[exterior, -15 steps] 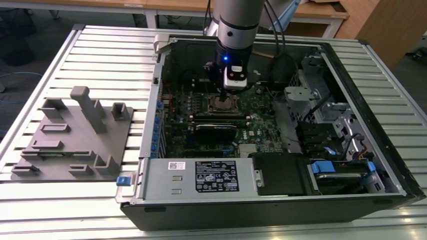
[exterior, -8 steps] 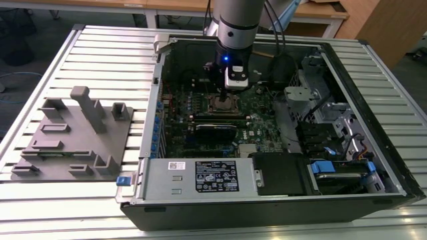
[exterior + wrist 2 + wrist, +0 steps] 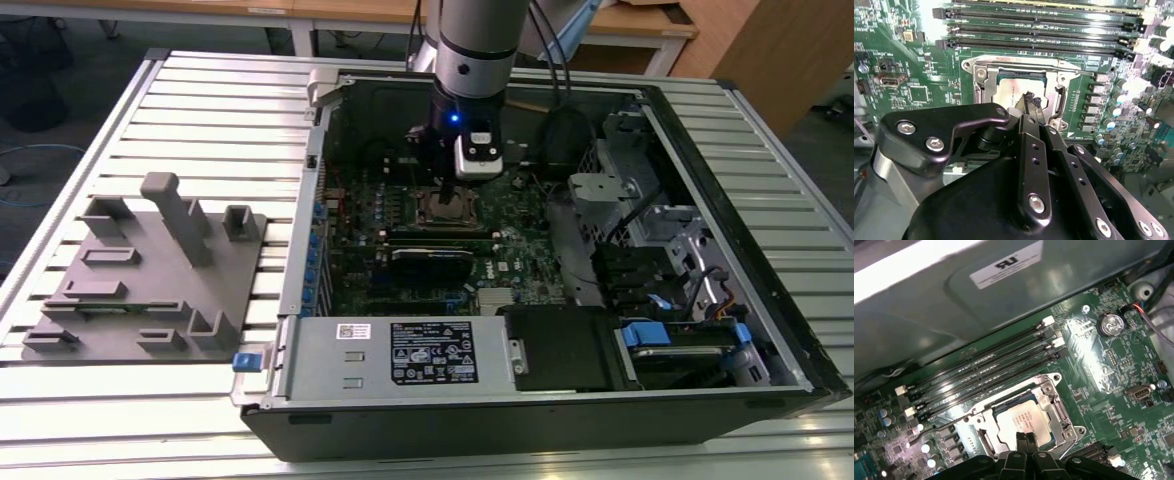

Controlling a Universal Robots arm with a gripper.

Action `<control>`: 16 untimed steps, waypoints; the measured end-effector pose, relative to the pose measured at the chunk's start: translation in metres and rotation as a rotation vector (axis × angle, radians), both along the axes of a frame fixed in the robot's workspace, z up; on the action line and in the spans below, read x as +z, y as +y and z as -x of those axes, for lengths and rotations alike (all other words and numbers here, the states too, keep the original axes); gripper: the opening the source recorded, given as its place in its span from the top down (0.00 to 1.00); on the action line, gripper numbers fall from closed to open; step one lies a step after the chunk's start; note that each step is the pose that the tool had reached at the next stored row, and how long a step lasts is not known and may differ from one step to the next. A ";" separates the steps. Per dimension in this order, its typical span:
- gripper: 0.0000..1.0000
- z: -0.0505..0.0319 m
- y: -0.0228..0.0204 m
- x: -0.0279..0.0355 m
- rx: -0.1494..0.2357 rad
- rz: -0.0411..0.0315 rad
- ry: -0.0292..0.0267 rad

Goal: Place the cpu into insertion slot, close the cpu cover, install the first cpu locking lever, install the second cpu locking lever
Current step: 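Close the cpu cover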

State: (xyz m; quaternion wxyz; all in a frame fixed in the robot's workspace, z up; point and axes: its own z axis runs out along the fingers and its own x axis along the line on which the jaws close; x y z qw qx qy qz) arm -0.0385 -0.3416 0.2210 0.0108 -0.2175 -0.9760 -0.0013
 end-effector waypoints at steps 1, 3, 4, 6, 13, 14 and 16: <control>0.89 0.0000 0.0000 -0.0001 0.017 0.0001 0.0001; 0.89 0.0000 0.0000 -0.0002 0.049 0.0001 0.0000; 0.89 0.0000 0.0000 -0.0002 0.066 0.0001 0.0001; 0.89 0.0000 0.0000 -0.0004 0.098 -0.0001 0.0000; 0.89 0.0000 0.0000 -0.0009 0.209 -0.0005 0.0000; 0.89 0.0000 0.0000 -0.0009 0.221 -0.0005 0.0000; 0.89 0.0000 0.0000 -0.0009 0.239 -0.0004 0.0000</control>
